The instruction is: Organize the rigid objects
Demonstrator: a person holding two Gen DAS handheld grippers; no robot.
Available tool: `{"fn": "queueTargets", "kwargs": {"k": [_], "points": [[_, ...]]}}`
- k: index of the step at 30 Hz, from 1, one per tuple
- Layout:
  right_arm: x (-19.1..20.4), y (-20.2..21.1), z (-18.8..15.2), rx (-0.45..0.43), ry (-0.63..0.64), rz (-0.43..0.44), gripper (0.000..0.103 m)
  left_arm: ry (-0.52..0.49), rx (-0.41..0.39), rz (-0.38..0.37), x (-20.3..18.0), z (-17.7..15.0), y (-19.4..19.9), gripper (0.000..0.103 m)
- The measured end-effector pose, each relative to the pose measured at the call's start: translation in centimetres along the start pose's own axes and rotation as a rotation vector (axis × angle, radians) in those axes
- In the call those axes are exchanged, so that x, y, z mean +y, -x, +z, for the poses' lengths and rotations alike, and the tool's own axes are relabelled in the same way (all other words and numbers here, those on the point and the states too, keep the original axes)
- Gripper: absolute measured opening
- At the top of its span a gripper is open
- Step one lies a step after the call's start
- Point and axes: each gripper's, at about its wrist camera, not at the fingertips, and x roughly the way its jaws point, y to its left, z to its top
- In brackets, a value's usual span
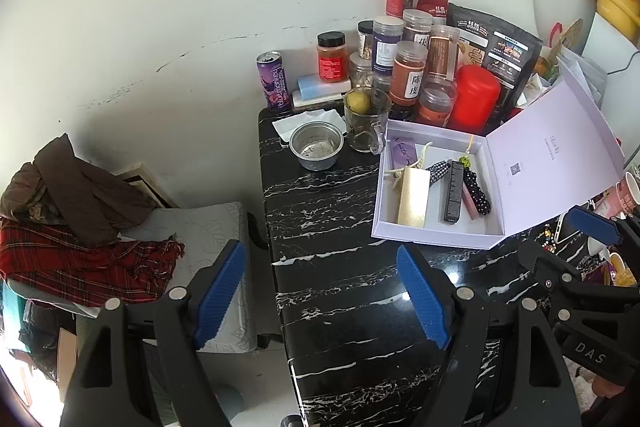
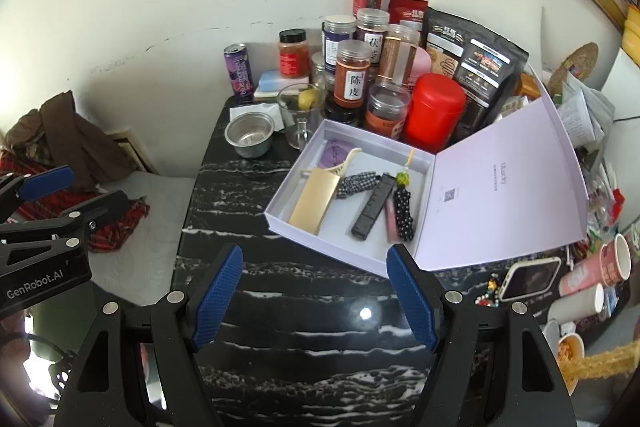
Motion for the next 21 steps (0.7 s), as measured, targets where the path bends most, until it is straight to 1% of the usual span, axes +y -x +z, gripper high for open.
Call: {"fn": "queueTargets", "kwargs": {"k": [21], "points": [[0.16, -0.22, -0.11, 0.005, 0.004, -0.003, 0.075, -0.003, 0.005, -0.003, 0.06, -0.09, 0.05, 0.078]]}}
